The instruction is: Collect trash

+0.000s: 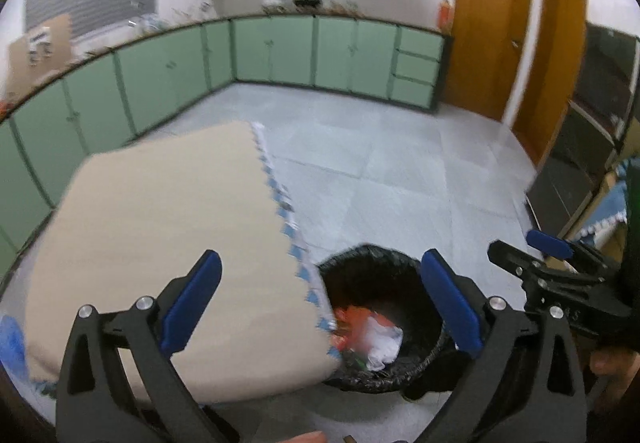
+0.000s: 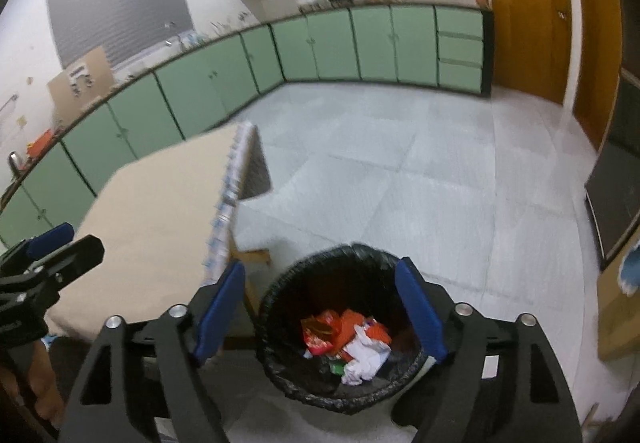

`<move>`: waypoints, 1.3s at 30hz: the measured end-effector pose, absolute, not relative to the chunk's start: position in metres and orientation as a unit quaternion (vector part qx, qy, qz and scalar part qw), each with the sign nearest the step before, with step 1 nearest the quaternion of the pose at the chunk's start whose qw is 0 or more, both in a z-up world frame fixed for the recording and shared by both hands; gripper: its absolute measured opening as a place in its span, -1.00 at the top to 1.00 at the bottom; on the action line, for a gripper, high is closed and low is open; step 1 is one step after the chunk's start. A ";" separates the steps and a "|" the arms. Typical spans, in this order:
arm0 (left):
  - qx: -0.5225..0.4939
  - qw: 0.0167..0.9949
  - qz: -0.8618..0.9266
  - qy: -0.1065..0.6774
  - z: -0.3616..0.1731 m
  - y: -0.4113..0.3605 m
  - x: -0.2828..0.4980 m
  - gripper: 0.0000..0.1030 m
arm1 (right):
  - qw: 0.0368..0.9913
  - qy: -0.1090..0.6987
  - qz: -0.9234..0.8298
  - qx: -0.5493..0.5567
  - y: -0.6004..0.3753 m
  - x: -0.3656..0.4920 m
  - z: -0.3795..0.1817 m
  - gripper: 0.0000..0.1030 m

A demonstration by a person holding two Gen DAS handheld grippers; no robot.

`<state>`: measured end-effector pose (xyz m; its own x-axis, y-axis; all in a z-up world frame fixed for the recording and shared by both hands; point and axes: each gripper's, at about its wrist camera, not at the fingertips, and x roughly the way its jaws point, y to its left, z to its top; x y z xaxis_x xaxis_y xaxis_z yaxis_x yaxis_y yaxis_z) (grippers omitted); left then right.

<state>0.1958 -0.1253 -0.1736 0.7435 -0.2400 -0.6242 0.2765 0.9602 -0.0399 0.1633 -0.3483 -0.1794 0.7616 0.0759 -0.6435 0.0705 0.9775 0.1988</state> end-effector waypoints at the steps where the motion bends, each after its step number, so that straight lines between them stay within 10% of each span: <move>1: 0.024 0.938 -0.131 0.320 -0.163 -0.120 0.188 -0.89 | 0.937 0.336 0.002 0.097 -0.341 0.157 -0.167 -0.59; 5: 0.019 0.951 -0.105 0.289 -0.127 -0.102 0.160 -0.89 | 0.949 0.306 -0.006 0.070 -0.318 0.138 -0.136 -0.88; 39: -0.015 0.992 0.045 0.117 -0.002 -0.042 0.011 -0.89 | 0.990 0.102 -0.068 0.071 -0.283 0.009 -0.008 -0.88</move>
